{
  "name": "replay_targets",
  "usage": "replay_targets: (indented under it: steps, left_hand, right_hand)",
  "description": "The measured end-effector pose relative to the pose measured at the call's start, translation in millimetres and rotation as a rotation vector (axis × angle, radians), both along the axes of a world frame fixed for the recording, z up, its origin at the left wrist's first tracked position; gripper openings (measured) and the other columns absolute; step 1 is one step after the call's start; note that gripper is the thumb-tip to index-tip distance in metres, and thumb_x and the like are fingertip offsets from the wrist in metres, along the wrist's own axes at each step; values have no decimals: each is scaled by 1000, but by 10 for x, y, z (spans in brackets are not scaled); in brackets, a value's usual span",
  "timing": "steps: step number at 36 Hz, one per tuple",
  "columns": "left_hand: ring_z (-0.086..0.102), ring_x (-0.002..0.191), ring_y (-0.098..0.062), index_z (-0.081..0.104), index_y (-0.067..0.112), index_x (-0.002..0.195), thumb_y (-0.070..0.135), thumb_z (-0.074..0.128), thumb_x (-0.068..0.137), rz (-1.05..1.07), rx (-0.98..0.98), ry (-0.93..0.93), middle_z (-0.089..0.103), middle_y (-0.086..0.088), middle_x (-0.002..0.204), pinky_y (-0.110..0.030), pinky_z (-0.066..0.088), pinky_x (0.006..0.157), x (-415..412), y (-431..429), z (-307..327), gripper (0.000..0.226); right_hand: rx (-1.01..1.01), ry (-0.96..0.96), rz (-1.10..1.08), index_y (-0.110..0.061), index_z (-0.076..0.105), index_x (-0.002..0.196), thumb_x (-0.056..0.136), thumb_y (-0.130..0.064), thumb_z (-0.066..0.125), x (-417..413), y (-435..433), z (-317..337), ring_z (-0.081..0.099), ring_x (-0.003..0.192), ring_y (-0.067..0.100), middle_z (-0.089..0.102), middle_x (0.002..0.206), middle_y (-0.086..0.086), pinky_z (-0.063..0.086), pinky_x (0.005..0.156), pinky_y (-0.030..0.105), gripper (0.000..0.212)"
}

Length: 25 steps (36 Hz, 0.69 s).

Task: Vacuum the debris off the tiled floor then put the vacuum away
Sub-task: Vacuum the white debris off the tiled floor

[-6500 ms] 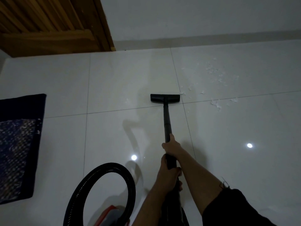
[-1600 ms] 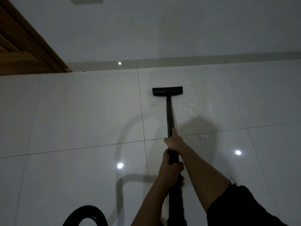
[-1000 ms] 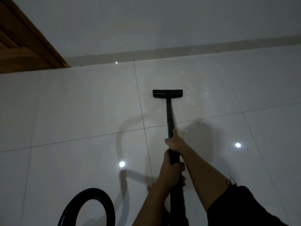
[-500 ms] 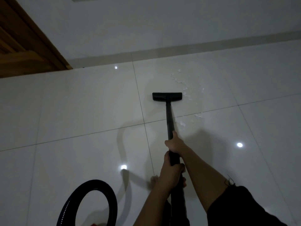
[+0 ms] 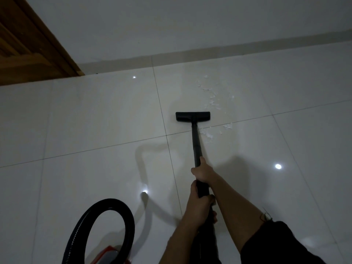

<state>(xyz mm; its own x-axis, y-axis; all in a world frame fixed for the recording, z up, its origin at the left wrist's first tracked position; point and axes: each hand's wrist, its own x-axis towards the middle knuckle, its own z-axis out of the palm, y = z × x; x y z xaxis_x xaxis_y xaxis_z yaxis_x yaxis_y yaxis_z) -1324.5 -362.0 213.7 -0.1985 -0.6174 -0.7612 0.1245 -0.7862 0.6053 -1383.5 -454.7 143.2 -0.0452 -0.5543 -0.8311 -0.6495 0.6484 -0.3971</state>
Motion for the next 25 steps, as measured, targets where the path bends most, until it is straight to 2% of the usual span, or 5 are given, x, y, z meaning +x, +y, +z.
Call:
replay_targets:
  steps: [7, 14, 18, 22, 25]
  left_hand:
    - [45, 37, -13, 37, 19, 125, -2, 46, 86, 17, 38, 33, 48, -13, 77, -25, 41, 40, -109, 215, 21, 46]
    - [43, 35, -12, 34, 19, 130, -4, 44, 85, 55, 78, 48, 47, -11, 73, -22, 40, 38, -272, 406, 45, 52]
    - [43, 34, -12, 34, 21, 131, -6, 43, 85, 66, 85, 41, 46, -11, 73, -22, 39, 38, -373, 519, 84, 54]
    - [42, 34, -13, 33, 20, 133, -7, 42, 84, 73, 106, 35, 46, -11, 71, -22, 38, 38, -462, 612, 99, 57]
    - [44, 34, -13, 32, 21, 133, -7, 42, 85, 57, 100, 20, 47, -11, 72, -22, 39, 37, -518, 696, 121, 57]
  right_hand:
    - [-9, 0, 13, -19, 4, 152, 94, -14, 46, -110, 222, 40, 53, 94, 25, 52, 128, 19, 48, 88, 35, 72]
    - [2, -2, 32, -19, 4, 152, 94, -13, 45, -245, 411, 56, 54, 96, 27, 52, 128, 19, 47, 87, 35, 71]
    - [1, 1, 32, -19, 2, 152, 94, -13, 45, -343, 529, 64, 56, 104, 29, 51, 129, 19, 47, 90, 36, 72]
    - [4, -12, 31, -19, 4, 152, 94, -12, 45, -421, 633, 88, 53, 93, 24, 52, 127, 19, 47, 86, 33, 71]
    - [9, -8, 40, -20, 3, 152, 94, -12, 45, -471, 709, 97, 53, 92, 24, 53, 127, 19, 48, 84, 33, 72]
